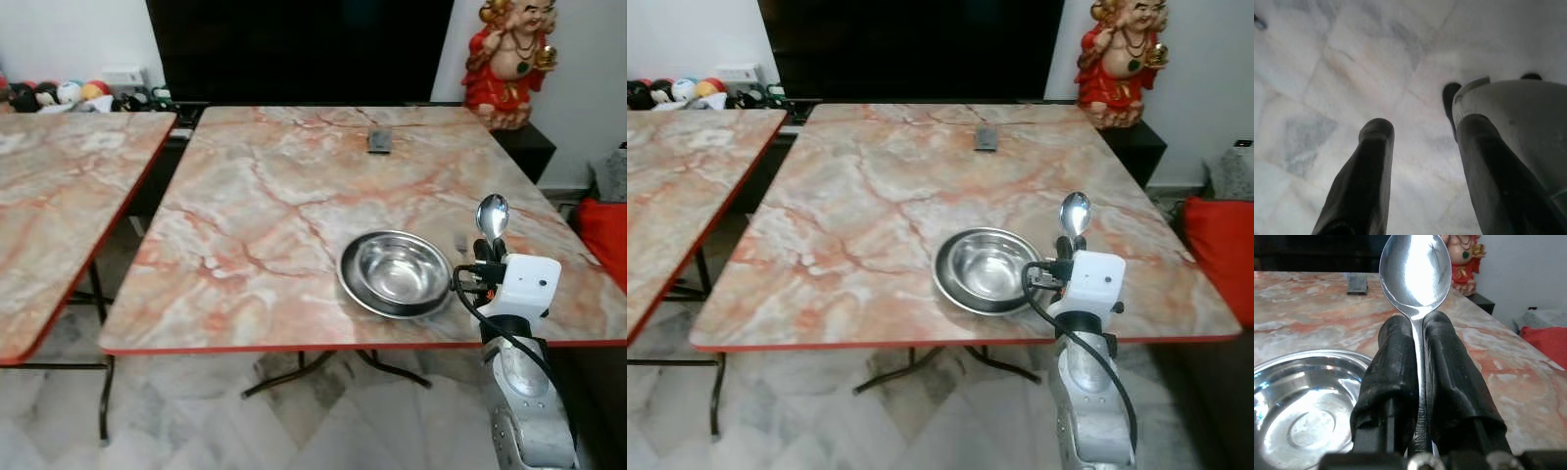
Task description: Setting the table
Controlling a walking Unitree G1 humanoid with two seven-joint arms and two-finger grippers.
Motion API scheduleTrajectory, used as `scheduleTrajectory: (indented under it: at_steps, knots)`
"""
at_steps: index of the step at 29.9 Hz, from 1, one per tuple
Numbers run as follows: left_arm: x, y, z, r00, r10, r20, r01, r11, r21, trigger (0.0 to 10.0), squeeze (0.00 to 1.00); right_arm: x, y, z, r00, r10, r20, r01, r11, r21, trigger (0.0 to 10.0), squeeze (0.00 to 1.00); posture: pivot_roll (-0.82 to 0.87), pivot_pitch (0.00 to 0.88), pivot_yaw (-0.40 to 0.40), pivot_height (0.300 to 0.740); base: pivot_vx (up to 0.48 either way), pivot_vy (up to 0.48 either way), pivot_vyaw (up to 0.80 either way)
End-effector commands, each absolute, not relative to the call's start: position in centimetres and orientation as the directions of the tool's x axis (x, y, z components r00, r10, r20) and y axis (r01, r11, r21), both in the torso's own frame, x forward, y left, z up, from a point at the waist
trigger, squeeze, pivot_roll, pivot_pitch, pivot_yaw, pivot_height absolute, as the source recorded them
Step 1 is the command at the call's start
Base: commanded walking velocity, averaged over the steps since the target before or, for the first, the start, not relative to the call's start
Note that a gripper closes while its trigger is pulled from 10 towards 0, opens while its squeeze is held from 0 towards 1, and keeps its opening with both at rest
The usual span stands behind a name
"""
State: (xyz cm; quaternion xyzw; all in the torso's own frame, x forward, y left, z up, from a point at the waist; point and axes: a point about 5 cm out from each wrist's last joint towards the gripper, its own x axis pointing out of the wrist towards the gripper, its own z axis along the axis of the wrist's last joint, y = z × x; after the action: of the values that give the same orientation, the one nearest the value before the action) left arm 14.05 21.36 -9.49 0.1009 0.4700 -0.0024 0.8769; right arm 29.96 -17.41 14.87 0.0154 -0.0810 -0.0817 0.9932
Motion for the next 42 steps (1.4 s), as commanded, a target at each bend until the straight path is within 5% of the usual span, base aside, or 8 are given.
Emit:
scheduleTrajectory:
  at_steps: [1, 13, 24, 42]
  knots:
    - [13.2, 21.3, -9.8, 0.528, 0.087, -0.845, 0.099, 0.982, 0.163, 10.0, 0.00, 30.0, -17.7, 15.2, 0.971, -0.173, 0.166, 0.169, 0.985, 0.036, 10.0, 0.00, -0.04, 0.094, -0.031, 0.740, 0.000, 0.000, 0.00]
    - [13.2, 21.1, -9.9, 0.531, 0.083, -0.843, 0.088, 0.984, 0.153, 10.0, 0.00, 30.2, -18.0, 15.1, 0.968, -0.196, 0.154, 0.193, 0.981, 0.038, 10.0, 0.00, -0.04, 0.097, -0.034, 0.740, 0.000, 0.000, 0.00]
    - [13.2, 21.2, -9.9, 0.527, 0.083, -0.846, 0.090, 0.984, 0.152, 10.0, 0.00, 30.3, -18.1, 15.1, 0.968, -0.205, 0.144, 0.202, 0.979, 0.038, 10.0, 0.00, -0.04, 0.097, -0.034, 0.740, 0.255, 0.000, -0.78]
    - [13.3, 20.8, -9.9, 0.523, 0.073, -0.849, 0.098, 0.984, 0.146, 10.0, 0.00, 31.1, -19.2, 15.1, 0.967, -0.225, 0.117, 0.226, 0.974, -0.003, 10.0, 0.00, -0.03, 0.098, -0.037, 0.740, 0.135, 0.000, 0.00]
